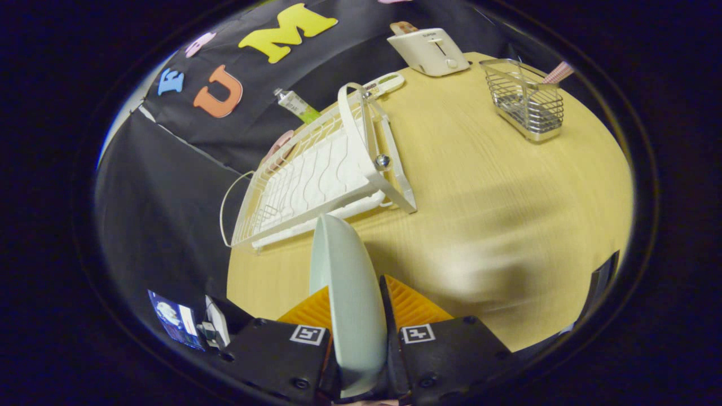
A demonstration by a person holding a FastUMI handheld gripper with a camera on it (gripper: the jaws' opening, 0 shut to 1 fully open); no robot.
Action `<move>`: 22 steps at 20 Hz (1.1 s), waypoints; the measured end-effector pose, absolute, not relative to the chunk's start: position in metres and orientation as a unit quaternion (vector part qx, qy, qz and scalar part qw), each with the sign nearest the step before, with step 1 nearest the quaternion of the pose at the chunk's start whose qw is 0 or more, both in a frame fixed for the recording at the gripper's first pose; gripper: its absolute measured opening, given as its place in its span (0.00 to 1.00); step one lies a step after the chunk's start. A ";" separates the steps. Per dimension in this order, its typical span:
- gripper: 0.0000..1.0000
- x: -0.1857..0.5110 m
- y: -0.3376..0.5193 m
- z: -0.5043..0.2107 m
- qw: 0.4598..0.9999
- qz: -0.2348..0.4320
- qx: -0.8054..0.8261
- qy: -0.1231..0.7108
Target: Take the plate from the dish rack, then take the spoon from the basket and place it into the plate.
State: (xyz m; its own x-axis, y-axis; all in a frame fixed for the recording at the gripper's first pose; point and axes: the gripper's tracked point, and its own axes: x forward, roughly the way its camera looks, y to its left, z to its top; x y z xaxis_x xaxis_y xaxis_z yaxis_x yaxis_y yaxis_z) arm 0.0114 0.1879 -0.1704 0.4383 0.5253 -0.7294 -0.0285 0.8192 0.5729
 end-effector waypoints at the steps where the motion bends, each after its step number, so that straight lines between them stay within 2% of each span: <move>1: 0.36 0.010 0.188 -0.173 0.809 0.173 0.255 0.501; 4: 0.38 0.002 0.192 -0.182 0.793 0.177 0.284 0.509; 8: 0.53 0.002 0.193 -0.195 0.786 0.168 0.294 0.517; 13: 0.59 0.008 0.192 -0.191 0.793 0.169 0.289 0.510; 17: 0.66 0.009 0.181 -0.179 0.829 0.170 0.240 0.475; 22: 0.77 0.016 0.141 -0.148 0.902 0.146 0.138 0.381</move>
